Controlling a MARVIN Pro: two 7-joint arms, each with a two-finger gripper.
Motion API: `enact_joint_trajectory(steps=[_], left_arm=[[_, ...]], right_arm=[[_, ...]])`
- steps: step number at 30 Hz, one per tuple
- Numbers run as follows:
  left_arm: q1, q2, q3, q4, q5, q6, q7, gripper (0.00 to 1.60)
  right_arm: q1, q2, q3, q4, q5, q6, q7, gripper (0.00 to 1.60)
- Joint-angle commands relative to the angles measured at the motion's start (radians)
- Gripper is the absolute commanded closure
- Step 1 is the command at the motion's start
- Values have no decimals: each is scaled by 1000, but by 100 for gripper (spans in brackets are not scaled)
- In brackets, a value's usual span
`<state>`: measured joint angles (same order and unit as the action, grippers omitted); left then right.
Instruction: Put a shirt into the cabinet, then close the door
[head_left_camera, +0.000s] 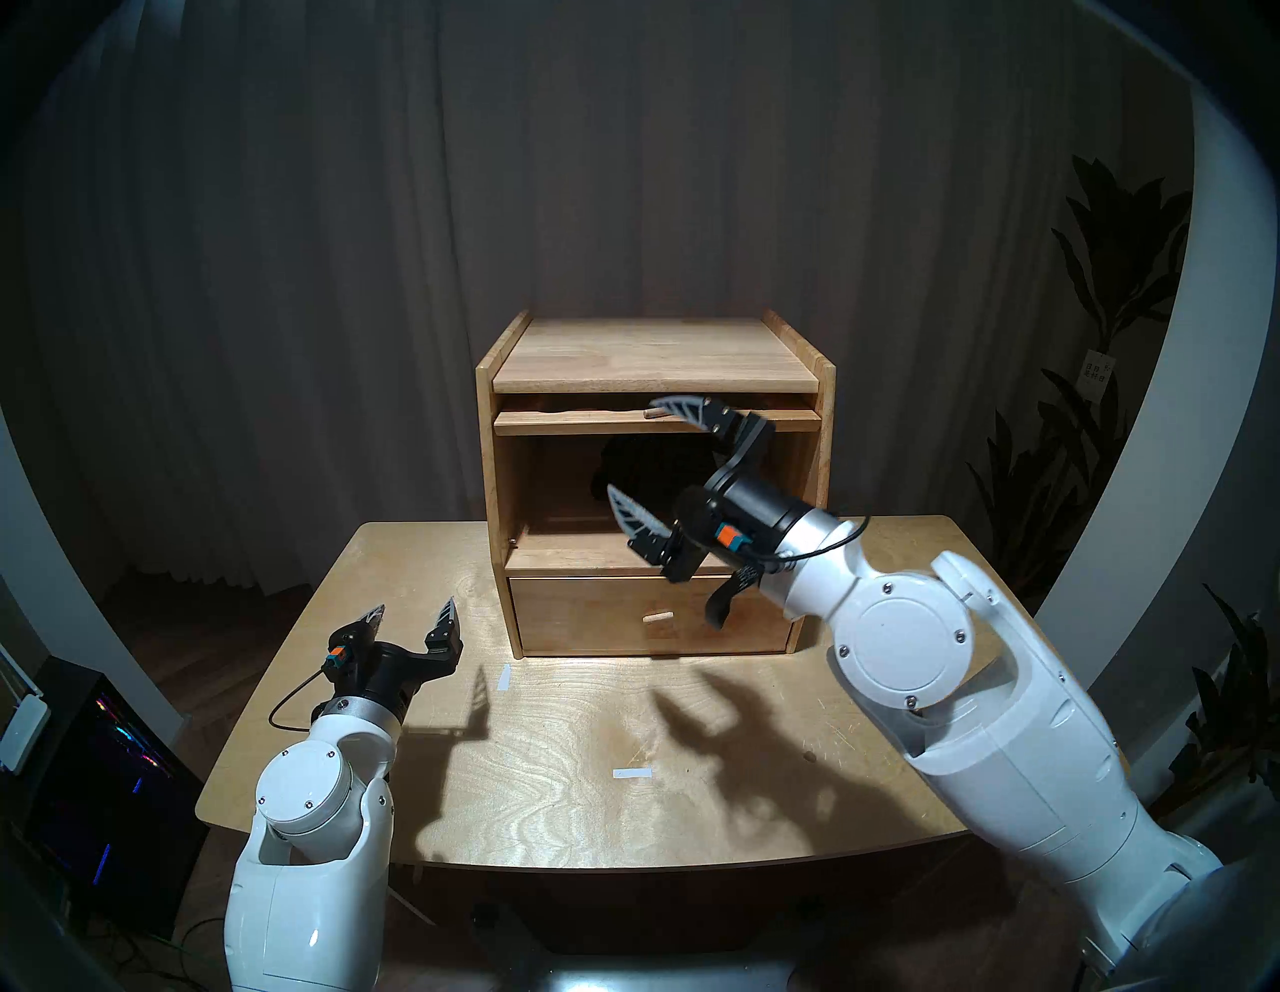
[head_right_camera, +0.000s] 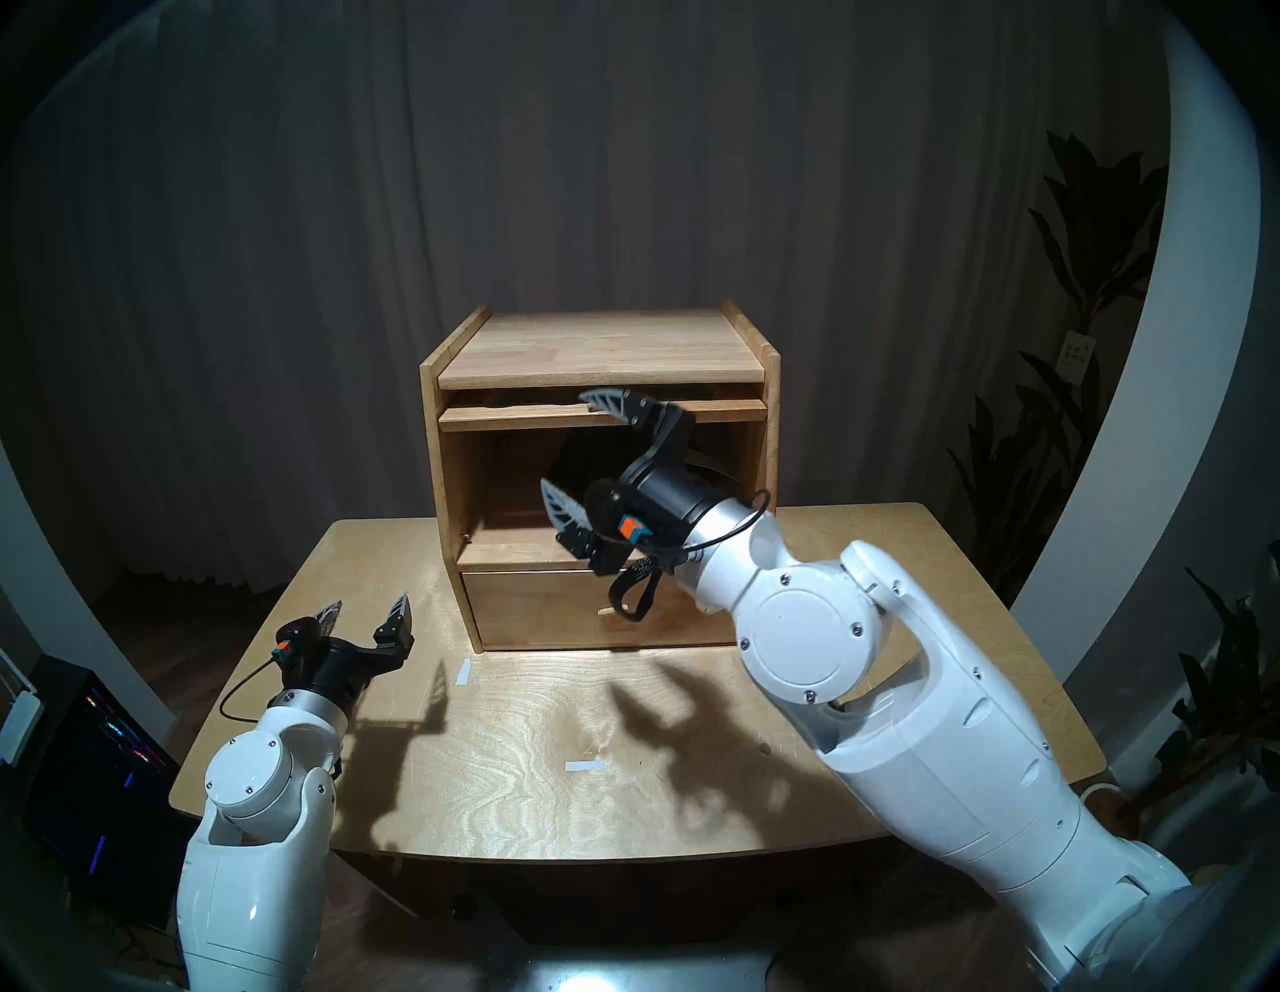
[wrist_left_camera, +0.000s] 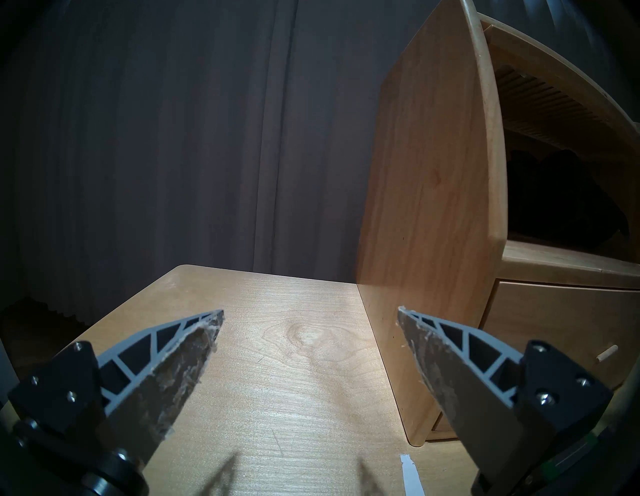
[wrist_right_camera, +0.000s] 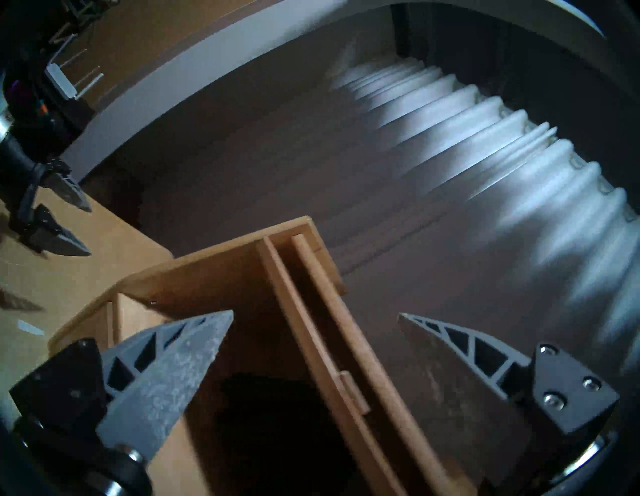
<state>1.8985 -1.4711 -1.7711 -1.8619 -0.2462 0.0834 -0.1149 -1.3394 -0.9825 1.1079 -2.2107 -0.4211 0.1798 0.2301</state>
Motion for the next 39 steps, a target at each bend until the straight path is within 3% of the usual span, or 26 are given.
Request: enact_joint_trajectory(steps=[1,11,24,30,39], left_arm=[[-10,2,-1,-12,0,-4,-1,0],[-11,2,0,-5,0,-4,-1,0],[-11,2,0,5,0,-4,-1,0],[-11,2,0,10,0,-4,-1,0],[-12,2,0,16,0,-4,-1,0]], right_arm=[[11,54,124,-111,-53,16,-71,0],[-51,98,278,-199,-110,75,-133,0],[-189,99,424,-177,-152,187,-179,0],[-268,79,444,-128,-148,225,-192,0],[-383,38,447,19,-134,264,-213,0]])
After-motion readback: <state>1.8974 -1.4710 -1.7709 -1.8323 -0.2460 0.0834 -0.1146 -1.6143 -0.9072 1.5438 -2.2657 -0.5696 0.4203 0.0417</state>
